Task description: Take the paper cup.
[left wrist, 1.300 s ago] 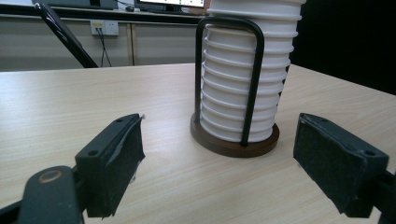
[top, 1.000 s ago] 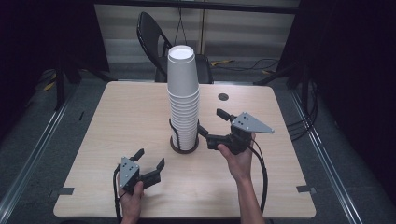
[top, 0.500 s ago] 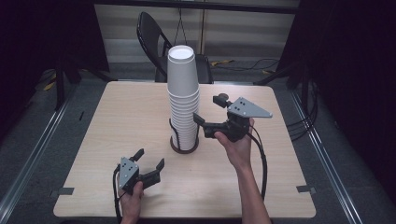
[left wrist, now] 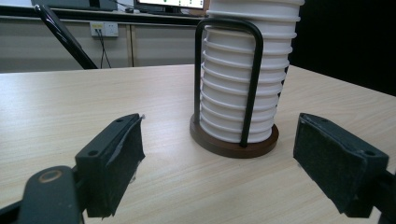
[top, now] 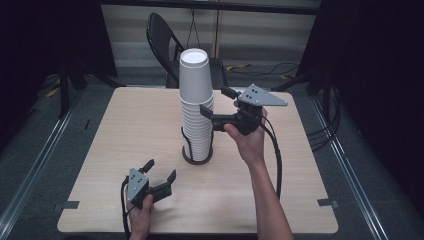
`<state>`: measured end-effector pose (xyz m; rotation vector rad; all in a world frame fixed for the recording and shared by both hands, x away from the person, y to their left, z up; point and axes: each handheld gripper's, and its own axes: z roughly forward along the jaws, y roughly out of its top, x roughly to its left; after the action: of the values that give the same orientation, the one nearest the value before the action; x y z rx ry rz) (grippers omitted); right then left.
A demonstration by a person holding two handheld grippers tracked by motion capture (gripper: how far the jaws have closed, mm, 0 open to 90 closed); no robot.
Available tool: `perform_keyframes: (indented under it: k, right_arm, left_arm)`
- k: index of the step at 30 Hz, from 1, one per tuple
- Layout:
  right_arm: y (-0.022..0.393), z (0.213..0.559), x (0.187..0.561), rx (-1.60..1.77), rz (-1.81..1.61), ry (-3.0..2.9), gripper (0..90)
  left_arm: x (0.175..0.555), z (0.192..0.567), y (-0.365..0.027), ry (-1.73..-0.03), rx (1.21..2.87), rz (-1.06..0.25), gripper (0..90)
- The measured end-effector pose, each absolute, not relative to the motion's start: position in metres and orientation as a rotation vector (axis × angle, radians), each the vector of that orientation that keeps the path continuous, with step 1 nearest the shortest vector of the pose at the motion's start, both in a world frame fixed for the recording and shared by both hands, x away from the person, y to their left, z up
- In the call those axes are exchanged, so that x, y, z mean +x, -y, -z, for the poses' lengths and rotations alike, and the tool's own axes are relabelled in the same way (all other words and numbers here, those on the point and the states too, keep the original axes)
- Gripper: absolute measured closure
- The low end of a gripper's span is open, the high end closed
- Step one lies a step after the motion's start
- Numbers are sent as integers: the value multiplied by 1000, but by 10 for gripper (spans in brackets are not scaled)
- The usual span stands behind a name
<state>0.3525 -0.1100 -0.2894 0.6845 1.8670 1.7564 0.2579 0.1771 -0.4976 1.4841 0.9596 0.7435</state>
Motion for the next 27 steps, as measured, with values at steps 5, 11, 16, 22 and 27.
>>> perform_keyframes:
  k: [5, 11, 16, 22, 27]
  right_arm:
    - [105, 284, 359, 671, -1761, -1873, 131]
    - [100, 276, 366, 677, -1760, -1877, 130]
    - [96, 271, 374, 673, -1760, -1893, 132]
    - [87, 270, 383, 673, -1763, -1913, 128]
    - [79, 270, 391, 695, -1754, -1931, 105]
  left_arm:
    - [258, 498, -178, -956, 1482, -742, 159]
    - [257, 498, -178, -957, 1480, -742, 159]
    - [257, 498, -178, -957, 1481, -741, 159]
    - [257, 498, -178, -961, 1473, -740, 159]
    - [257, 498, -178, -958, 1470, -738, 159]
